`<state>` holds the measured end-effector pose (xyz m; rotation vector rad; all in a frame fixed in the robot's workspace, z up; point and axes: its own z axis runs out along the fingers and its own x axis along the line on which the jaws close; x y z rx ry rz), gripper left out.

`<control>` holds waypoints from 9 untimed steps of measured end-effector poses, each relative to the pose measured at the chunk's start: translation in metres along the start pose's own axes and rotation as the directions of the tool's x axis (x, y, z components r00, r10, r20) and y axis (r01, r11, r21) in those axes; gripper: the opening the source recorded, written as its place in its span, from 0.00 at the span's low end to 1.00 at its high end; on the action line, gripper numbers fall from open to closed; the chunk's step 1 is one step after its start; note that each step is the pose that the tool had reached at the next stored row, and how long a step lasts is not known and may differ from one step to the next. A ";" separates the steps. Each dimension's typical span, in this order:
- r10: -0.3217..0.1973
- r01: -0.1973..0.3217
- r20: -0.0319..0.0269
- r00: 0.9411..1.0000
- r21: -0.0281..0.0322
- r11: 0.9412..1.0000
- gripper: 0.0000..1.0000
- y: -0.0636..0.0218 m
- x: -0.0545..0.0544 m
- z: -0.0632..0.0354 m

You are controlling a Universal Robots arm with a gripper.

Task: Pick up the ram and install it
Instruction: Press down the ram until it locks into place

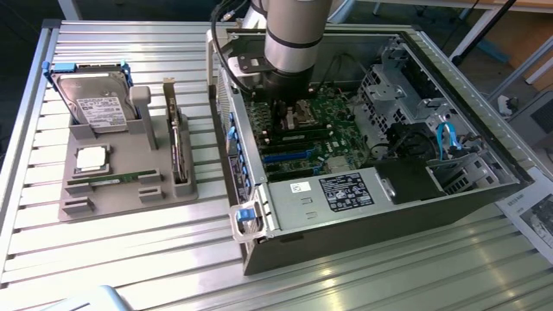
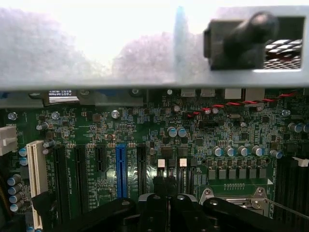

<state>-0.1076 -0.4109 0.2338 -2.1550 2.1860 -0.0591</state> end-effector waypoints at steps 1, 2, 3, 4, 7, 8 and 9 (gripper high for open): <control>0.000 0.000 0.000 1.000 0.001 1.000 0.10 0.0001 0.000 0.0006; 0.000 0.000 -0.001 1.000 0.002 1.000 0.10 0.0002 0.000 0.0014; 0.000 0.000 -0.001 1.000 0.002 1.000 0.10 0.0003 0.000 0.0021; 0.000 0.000 -0.001 1.000 0.003 1.000 0.10 0.0003 0.000 0.0028; 0.000 0.000 0.000 1.000 0.004 1.000 0.10 0.0004 0.000 0.0037; 0.000 0.000 0.000 1.000 0.004 1.000 0.10 0.0004 0.000 0.0037; 0.000 0.000 0.000 1.000 0.004 1.000 0.10 0.0003 0.000 0.0037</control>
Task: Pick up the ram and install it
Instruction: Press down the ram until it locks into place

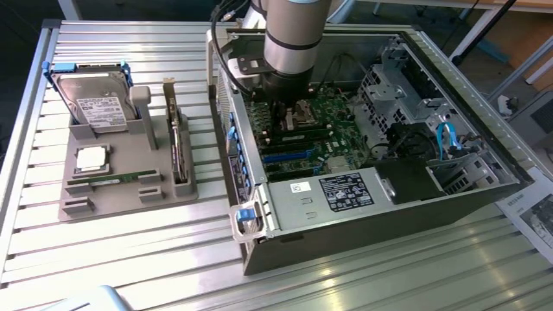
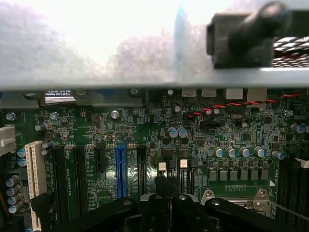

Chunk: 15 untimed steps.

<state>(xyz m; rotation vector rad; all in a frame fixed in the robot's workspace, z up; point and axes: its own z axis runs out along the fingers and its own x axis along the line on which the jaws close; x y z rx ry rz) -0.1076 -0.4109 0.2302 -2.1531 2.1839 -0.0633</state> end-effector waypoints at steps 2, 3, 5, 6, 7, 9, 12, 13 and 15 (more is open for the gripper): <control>0.000 0.000 0.000 1.000 0.000 1.000 0.10 0.0001 0.000 0.0004; 0.000 0.000 0.000 1.000 0.000 1.000 0.10 0.0001 0.000 0.0007; 0.000 0.000 0.000 1.000 0.000 1.000 0.10 0.0001 0.000 0.0013; 0.000 0.000 0.000 1.000 0.000 1.000 0.10 0.0002 0.000 0.0015; 0.000 0.000 0.000 1.000 0.000 1.000 0.10 0.0002 0.000 0.0015; 0.000 0.000 0.000 1.000 0.001 1.000 0.10 0.0001 0.000 0.0016; 0.000 0.000 0.001 1.000 0.001 1.000 0.10 -0.0003 0.000 -0.0016; 0.000 0.000 0.001 1.000 0.001 1.000 0.10 -0.0004 0.000 -0.0029; 0.000 0.000 0.000 1.000 0.000 1.000 0.10 -0.0005 0.000 -0.0061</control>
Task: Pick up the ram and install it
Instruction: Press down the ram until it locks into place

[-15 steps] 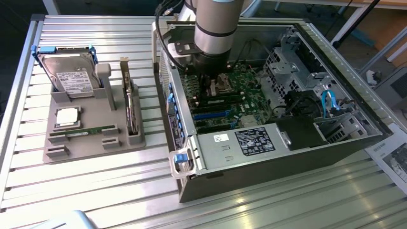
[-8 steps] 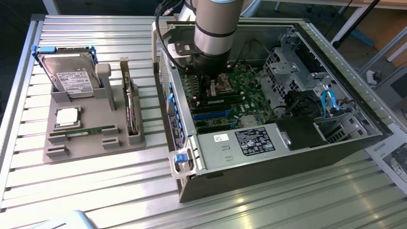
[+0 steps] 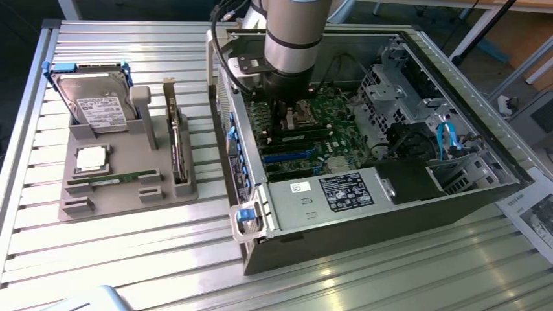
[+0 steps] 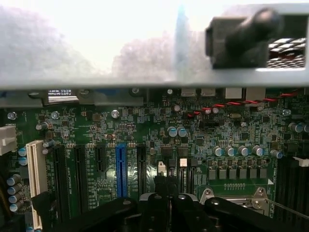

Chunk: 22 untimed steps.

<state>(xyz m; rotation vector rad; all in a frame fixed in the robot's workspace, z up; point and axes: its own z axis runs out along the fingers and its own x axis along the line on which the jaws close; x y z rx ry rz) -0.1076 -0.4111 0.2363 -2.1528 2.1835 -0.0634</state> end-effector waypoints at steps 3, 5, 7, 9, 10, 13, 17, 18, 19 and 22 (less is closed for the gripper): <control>0.000 0.000 0.000 1.000 0.000 1.000 0.10 -0.0004 0.000 -0.0061; 0.000 0.000 0.000 1.000 0.000 1.000 0.10 -0.0008 0.000 -0.0107; 0.000 0.000 0.000 1.000 -0.001 1.000 0.10 -0.0012 0.000 -0.0153; 0.000 0.000 0.000 1.000 -0.001 1.000 0.10 -0.0016 0.000 -0.0198; 0.000 0.000 0.000 1.000 -0.001 1.000 0.10 -0.0020 -0.001 -0.0243; 0.000 0.000 0.000 1.000 -0.002 1.000 0.10 -0.0025 -0.001 -0.0309; 0.000 0.000 0.000 1.000 -0.002 1.000 0.10 -0.0031 -0.001 -0.0382; 0.000 0.000 0.000 1.000 -0.003 1.000 0.10 -0.0033 -0.001 -0.0401; 0.001 -0.001 0.000 1.000 -0.003 1.000 0.10 -0.0034 -0.001 -0.0418; 0.001 -0.001 0.000 1.000 -0.004 1.000 0.10 -0.0040 -0.001 -0.0487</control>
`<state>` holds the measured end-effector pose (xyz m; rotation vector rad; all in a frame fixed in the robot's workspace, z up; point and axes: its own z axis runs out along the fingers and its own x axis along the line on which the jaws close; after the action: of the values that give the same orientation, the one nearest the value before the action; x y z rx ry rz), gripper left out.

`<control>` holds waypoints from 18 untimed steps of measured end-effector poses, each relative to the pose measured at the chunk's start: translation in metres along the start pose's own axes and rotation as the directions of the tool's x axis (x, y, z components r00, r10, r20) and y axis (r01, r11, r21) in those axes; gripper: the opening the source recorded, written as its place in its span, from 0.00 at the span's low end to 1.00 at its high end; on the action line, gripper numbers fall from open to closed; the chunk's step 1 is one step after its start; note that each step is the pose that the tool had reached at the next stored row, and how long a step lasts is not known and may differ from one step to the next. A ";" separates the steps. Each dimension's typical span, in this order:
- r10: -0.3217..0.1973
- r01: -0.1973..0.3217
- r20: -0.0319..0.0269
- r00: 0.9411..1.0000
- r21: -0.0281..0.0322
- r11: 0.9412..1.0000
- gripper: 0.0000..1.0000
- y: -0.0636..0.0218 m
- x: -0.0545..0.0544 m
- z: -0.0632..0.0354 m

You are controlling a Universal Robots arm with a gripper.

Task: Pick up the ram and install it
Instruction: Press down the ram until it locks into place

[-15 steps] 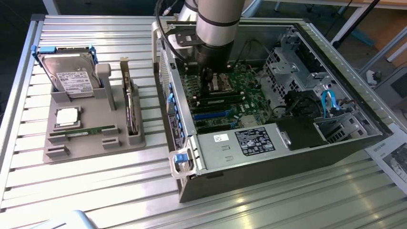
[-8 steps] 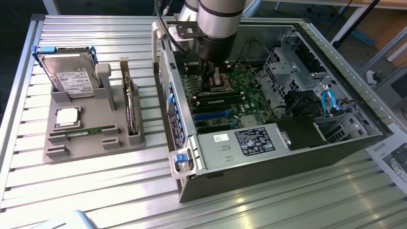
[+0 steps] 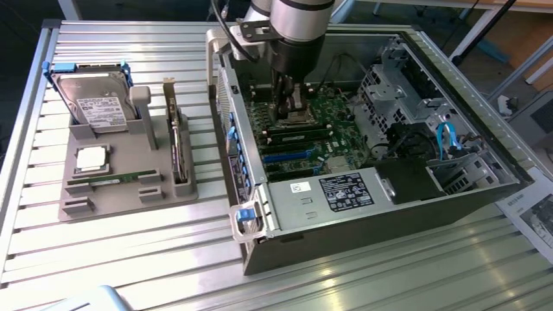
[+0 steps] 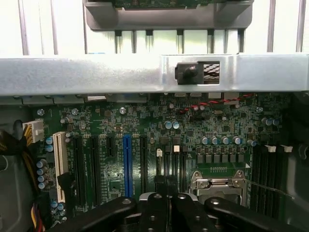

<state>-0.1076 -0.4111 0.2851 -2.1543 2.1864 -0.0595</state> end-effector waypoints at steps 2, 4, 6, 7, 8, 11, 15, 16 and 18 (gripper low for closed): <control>0.000 0.000 0.000 1.000 0.000 1.000 0.10 -0.0002 0.000 -0.0019; 0.001 -0.001 0.000 1.000 0.000 1.000 0.10 -0.0005 0.000 -0.0065; 0.001 -0.001 0.000 1.000 -0.001 1.000 0.10 -0.0009 0.000 -0.0118; 0.001 -0.001 0.000 1.000 -0.001 1.000 0.10 -0.0011 0.000 -0.0141; 0.001 -0.001 0.000 1.000 -0.001 1.000 0.10 -0.0011 0.000 -0.0143; 0.001 -0.001 0.000 1.000 -0.001 1.000 0.10 -0.0011 0.000 -0.0144; 0.001 -0.001 0.000 1.000 -0.001 1.000 0.10 -0.0046 0.000 -0.0142; 0.001 -0.001 0.000 1.000 -0.002 1.000 0.10 -0.0067 0.000 -0.0140; 0.001 -0.001 0.000 1.000 -0.002 1.000 0.10 -0.0108 0.000 -0.0137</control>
<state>-0.0979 -0.4115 0.2996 -2.1547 2.1886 -0.0571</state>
